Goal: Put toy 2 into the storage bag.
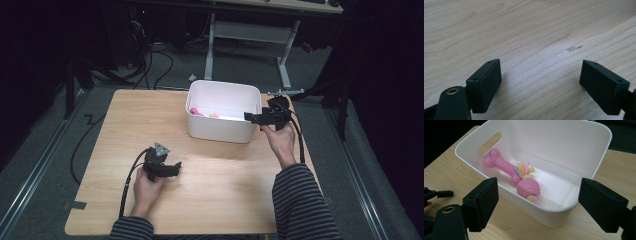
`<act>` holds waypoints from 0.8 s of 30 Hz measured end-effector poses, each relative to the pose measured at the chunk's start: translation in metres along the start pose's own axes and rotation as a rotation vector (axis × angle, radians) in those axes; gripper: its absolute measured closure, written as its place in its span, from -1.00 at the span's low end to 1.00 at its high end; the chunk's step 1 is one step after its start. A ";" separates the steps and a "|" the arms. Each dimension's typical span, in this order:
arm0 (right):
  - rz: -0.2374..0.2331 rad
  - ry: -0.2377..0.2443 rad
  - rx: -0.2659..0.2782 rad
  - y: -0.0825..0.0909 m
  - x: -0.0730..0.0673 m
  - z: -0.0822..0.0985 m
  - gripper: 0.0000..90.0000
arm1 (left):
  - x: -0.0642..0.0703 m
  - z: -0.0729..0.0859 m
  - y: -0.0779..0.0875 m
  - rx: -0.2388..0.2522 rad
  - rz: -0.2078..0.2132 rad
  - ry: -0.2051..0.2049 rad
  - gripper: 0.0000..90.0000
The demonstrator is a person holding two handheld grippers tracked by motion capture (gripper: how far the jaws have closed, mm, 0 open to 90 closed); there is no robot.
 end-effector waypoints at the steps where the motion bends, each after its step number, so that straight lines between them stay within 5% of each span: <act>1: 0.000 0.001 0.002 0.002 0.001 0.001 -0.64 | 0.000 0.000 0.000 0.000 0.000 0.000 -0.60; 24: 0.018 -0.024 0.031 0.037 0.023 0.032 -0.58 | 0.000 0.000 0.000 0.000 -0.003 0.001 -0.60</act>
Point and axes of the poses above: each handheld gripper's, and its own axes: y roughly backward along the jaws, z roughly out of its underside, x roughly to its right, the point moved 3 cm from there along -y, roughly forward along the jaws, and after that the axes turned 11 degrees about z, right-handed, at the moved point
